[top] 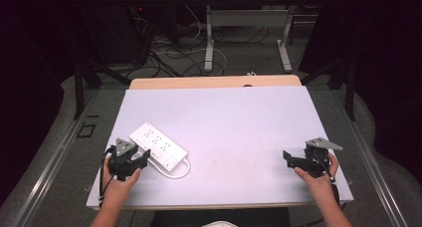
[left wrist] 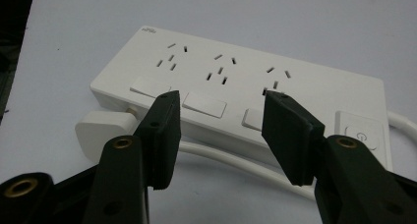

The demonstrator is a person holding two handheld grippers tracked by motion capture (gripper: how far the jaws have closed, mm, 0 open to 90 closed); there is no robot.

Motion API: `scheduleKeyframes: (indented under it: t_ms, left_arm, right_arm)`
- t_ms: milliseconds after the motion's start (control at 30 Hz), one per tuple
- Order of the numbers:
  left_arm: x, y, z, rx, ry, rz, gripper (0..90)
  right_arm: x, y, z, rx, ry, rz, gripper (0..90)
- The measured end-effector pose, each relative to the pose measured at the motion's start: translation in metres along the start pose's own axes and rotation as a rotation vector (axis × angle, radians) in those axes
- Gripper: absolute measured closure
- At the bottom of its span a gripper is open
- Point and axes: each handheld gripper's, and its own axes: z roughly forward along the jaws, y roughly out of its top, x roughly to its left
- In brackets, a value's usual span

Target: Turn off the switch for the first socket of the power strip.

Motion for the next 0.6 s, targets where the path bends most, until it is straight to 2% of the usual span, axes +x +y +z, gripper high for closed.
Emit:
scheduleKeyframes:
  t_ms: [267, 300, 333, 467, 533, 600]
  left_arm:
    - [-0.0054, 0.0002, 0.0004, 0.031, -0.003, 0.010, 54.4]
    - [-0.0052, 0.0002, 0.0006, 0.032, 0.000, 0.021, 55.1]
    - [-0.0066, 0.0000, 0.0008, 0.041, -0.013, 0.009, 55.8]
    - [-0.0082, 0.0001, 0.0011, 0.052, -0.022, 0.007, 59.4]
    - [-0.0079, 0.0007, 0.0005, 0.070, -0.023, 0.031, 60.9]
    - [-0.0097, 0.0008, 0.0006, 0.079, -0.030, 0.030, 64.1]
  right_arm:
    - [0.0009, 0.0001, 0.0003, 0.000, 0.001, 0.002, 6.9]
    - [0.0009, 0.0001, 0.0003, 0.000, 0.002, 0.003, 7.0]
    - [0.0009, 0.0001, 0.0002, 0.000, 0.002, 0.004, 6.9]
    - [0.0008, 0.0003, 0.0001, -0.001, 0.004, 0.003, 7.0]
    - [0.0007, 0.0003, 0.0002, -0.001, 0.003, 0.002, 7.0]
    - [0.0006, 0.0005, 0.0000, 0.000, 0.002, 0.002, 7.0]
